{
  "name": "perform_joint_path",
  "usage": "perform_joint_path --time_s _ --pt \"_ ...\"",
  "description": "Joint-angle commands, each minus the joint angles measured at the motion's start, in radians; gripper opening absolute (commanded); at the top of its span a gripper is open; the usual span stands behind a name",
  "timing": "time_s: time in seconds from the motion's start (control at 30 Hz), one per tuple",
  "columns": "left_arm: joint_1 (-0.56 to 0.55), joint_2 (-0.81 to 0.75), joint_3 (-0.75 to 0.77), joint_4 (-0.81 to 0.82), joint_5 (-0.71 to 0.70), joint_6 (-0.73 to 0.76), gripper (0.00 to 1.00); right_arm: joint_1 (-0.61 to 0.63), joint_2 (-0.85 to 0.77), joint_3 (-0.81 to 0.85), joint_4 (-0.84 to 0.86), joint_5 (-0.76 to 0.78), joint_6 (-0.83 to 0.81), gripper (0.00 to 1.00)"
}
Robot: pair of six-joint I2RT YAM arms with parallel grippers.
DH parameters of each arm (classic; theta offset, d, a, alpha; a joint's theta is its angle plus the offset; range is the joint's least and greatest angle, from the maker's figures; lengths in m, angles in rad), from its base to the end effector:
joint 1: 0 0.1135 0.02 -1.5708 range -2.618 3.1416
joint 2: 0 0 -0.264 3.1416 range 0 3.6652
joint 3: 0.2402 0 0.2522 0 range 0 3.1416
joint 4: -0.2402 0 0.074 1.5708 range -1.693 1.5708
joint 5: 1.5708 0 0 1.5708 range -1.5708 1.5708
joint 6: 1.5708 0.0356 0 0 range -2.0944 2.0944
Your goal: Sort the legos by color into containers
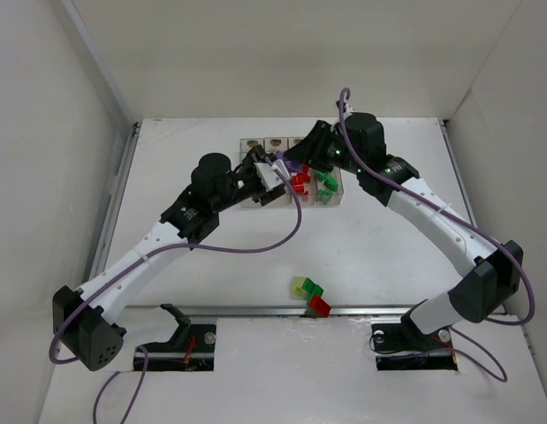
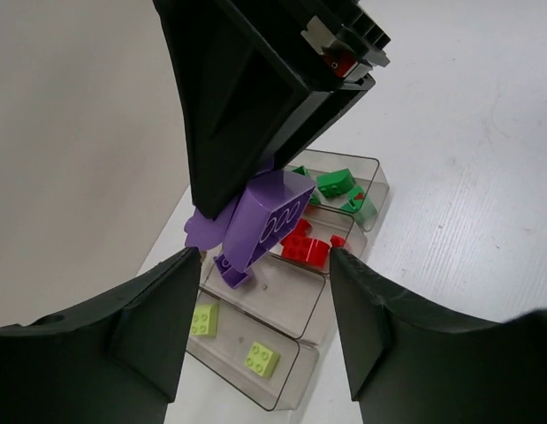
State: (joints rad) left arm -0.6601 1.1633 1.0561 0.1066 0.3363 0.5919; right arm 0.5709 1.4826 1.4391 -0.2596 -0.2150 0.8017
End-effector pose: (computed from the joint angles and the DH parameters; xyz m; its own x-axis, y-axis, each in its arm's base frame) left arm 0.2084 -0.1767 0.3893 0.4680 0.3034 -0.8300 0.6970 0.4507 0.5578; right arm 0.2886 0.1944 0.3933 -0.6771 0.3994 -0.6180 -0.3059 0.6111 0.7301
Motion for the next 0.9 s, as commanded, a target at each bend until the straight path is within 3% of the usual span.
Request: perform_joint_path --time_s 0.0,0.43,0.63,0.77,0.8,0.87 --pt "-0.004 -0.014 0.051 0.031 0.064 0.026 0.56 0.006 -0.045 0.029 0.065 0.028 0.011 0.0" --pt "-0.004 -0.005 0.051 0.07 0.064 0.017 0.47 0.034 0.004 0.049 0.065 0.009 0.002 0.0" --pt "-0.004 0.024 0.051 0.082 0.041 0.017 0.26 0.043 0.013 0.058 0.065 -0.003 0.002 0.0" --pt "-0.004 0.024 0.051 0.073 0.041 0.008 0.09 0.043 0.013 0.058 0.065 -0.012 0.002 0.0" --pt "-0.004 0.024 0.051 0.073 0.041 0.008 0.0 0.043 0.013 0.058 0.065 -0.012 0.002 0.0" --pt "-0.004 0.024 0.051 0.061 0.041 0.008 0.0 0.043 0.013 0.058 0.074 -0.012 0.002 0.0"
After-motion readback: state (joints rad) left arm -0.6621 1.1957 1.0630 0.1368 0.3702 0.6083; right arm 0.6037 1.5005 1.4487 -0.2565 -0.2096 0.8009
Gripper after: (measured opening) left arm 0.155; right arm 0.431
